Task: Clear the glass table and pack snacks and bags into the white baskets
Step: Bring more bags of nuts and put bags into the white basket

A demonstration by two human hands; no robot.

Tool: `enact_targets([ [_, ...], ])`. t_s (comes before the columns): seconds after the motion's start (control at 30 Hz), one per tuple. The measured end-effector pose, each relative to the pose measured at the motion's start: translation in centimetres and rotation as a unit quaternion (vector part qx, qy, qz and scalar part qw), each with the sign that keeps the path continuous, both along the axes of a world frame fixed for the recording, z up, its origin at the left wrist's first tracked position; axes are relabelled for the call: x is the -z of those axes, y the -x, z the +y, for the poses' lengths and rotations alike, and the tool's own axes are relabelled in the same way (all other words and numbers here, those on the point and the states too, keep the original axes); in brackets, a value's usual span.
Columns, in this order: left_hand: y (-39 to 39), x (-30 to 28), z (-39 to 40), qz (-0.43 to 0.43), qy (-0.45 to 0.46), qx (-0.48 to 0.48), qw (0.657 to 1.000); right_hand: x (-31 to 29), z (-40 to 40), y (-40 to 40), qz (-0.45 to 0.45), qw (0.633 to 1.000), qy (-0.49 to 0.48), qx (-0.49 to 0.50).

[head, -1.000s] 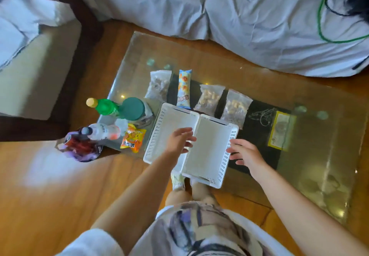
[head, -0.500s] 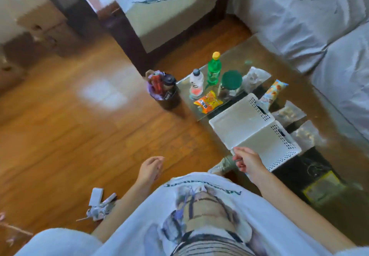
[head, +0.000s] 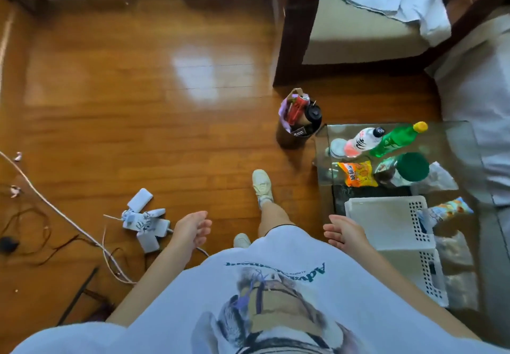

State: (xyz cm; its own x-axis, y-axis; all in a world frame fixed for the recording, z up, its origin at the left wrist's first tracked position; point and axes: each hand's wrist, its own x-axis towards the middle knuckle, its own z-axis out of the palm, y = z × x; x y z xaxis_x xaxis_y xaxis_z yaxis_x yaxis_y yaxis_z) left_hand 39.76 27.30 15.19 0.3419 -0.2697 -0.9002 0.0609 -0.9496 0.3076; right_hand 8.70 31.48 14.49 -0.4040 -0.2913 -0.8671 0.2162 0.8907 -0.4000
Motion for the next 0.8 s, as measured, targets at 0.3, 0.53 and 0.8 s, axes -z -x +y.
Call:
enact_targets([
  [0.3,-2.5,0.3,-11.9,-0.002,0.014,-0.120,0.993,2.3,-18.6,-1.8,0.039,0.987,-0.105,-0.115],
  [0.53,-5.9,0.3,-16.3,0.002,0.041,-0.248,0.968,1.8,-34.2,-9.6,0.044,0.949,-0.099,-0.295],
  [0.8,-11.8,1.5,-12.6,0.003,-0.019,-0.482,0.876,0.3,-45.3,-25.1,-0.044,0.857,-0.004,-0.513],
])
